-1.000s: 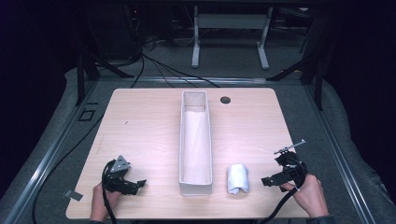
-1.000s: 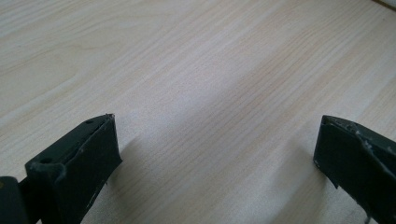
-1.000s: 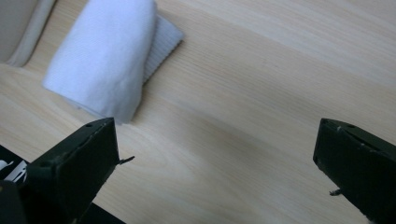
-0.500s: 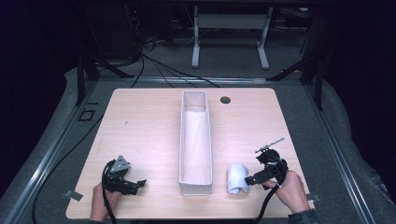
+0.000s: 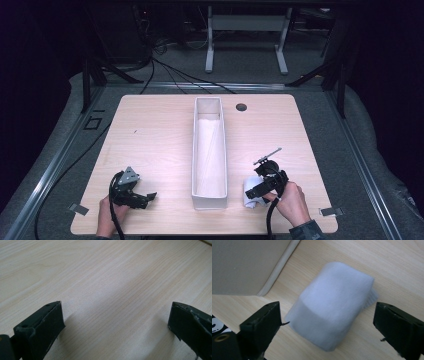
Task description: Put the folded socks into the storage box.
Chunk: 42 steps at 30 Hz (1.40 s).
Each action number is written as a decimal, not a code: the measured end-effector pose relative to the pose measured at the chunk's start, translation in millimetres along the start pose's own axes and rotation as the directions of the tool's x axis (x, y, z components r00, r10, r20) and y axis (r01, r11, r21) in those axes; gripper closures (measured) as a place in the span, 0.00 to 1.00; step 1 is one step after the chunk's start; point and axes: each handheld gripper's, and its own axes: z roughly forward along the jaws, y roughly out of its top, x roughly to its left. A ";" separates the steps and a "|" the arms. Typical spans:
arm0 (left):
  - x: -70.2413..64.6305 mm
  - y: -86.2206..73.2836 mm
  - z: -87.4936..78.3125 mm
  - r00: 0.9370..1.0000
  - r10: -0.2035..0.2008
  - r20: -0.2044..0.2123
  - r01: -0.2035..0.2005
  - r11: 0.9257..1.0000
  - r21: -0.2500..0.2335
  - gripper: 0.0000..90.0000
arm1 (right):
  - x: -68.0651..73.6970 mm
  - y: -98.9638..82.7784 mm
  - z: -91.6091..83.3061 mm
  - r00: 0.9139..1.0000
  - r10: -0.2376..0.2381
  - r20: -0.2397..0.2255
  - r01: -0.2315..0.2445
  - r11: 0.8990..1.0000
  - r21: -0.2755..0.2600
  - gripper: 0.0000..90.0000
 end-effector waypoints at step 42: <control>0.0 0.0 0.0 1.000 0.000 0.000 0.000 1.000 0.000 0.00 | 8.0 12.4 23.9 0.992 -0.106 0.072 0.093 0.981 0.169 0.23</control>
